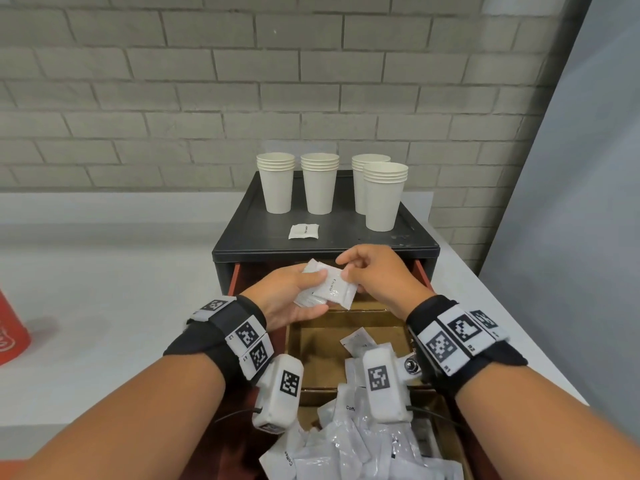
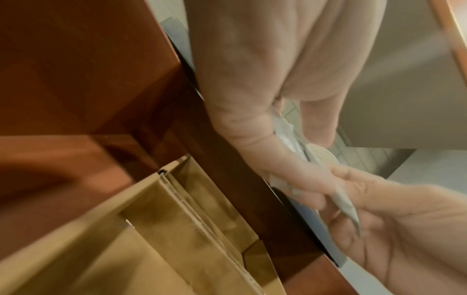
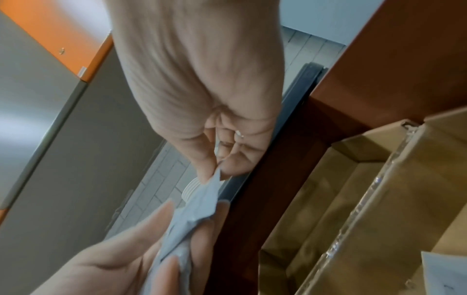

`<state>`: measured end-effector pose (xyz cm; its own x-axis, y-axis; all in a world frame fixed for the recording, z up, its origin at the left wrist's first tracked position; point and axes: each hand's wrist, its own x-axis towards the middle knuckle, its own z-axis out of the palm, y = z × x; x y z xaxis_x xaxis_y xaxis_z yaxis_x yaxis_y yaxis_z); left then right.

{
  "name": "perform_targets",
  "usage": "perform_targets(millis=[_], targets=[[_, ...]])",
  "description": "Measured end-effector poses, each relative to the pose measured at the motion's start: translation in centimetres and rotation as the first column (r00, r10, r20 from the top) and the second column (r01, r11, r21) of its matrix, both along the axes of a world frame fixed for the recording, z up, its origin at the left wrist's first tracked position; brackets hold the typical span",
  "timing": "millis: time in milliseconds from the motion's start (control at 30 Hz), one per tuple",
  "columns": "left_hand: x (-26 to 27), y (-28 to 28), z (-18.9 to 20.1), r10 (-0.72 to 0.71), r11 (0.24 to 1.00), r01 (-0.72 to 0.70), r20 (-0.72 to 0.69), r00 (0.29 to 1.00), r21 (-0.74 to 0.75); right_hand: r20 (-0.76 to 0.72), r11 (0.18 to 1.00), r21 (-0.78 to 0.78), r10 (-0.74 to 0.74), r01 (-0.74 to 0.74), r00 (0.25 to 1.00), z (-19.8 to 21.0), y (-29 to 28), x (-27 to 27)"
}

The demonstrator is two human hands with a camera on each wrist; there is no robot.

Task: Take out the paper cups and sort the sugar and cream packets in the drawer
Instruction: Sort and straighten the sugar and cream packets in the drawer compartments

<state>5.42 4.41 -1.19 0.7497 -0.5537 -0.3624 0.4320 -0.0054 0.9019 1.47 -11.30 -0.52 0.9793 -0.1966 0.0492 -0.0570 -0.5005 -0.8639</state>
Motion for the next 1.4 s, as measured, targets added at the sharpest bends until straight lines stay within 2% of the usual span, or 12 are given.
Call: perform_targets(millis=[133,233,367,467,667,733,867,967,1067,1200,1300,1400], targets=[[0.5,0.4,-0.1,0.195,0.977,-0.202,-0.105,0.975,-0.066,-0.032,0.998,0.047,-0.034,0.036,0.999,-0.1,-0.5,-0.4],[0.5,0.2,0.2,0.25,0.956,-0.268,-0.152,0.956,-0.116,-0.052,0.999,0.036,-0.037,0.039,0.998,0.0,-0.9,-0.6],[0.5,0.3,0.4,0.219,0.961,-0.239,-0.144,0.965,-0.14,-0.124,0.999,-0.037,-0.034,0.029,0.992,0.1,-1.4,-0.7],[0.4,0.5,0.3,0.154,0.985,-0.157,-0.035,0.987,-0.074,-0.18,0.998,-0.057,-0.024,0.014,0.983,0.1,-1.4,-0.9],[0.1,0.1,0.1,0.029,0.999,-0.032,0.085,0.996,0.037,-0.146,0.999,0.036,0.03,-0.025,0.989,0.6,0.6,-0.6],[0.1,-0.2,0.2,0.05,0.999,-0.051,0.062,0.997,0.017,-0.144,0.999,0.045,0.015,-0.009,0.989,0.7,0.9,-0.3],[0.3,0.1,0.7,0.238,0.964,-0.25,-0.135,0.962,-0.087,-0.178,1.0,0.006,-0.004,0.005,0.984,0.7,0.2,-0.2],[0.6,0.6,0.8,0.249,0.959,-0.265,-0.147,0.957,-0.097,-0.282,0.999,-0.023,0.025,-0.033,0.959,0.7,-0.9,-0.6],[0.8,0.6,0.6,0.201,0.98,-0.201,-0.031,0.979,0.0,-0.357,0.995,-0.065,0.048,-0.076,0.933,0.5,-1.2,-0.9],[0.6,0.1,0.1,0.081,0.974,-0.1,0.098,0.992,0.202,-0.255,0.997,-0.033,0.064,-0.075,0.965,0.5,-0.2,-0.4],[0.5,-0.3,-0.4,-0.066,0.916,-0.009,0.172,0.983,0.401,-0.235,0.994,-0.043,0.089,-0.102,0.968,0.4,0.7,0.0],[0.2,-0.3,-0.5,-0.195,0.819,0.035,0.22,0.956,0.572,-0.347,0.974,-0.155,0.104,-0.166,0.932,-0.1,0.7,-0.1]])
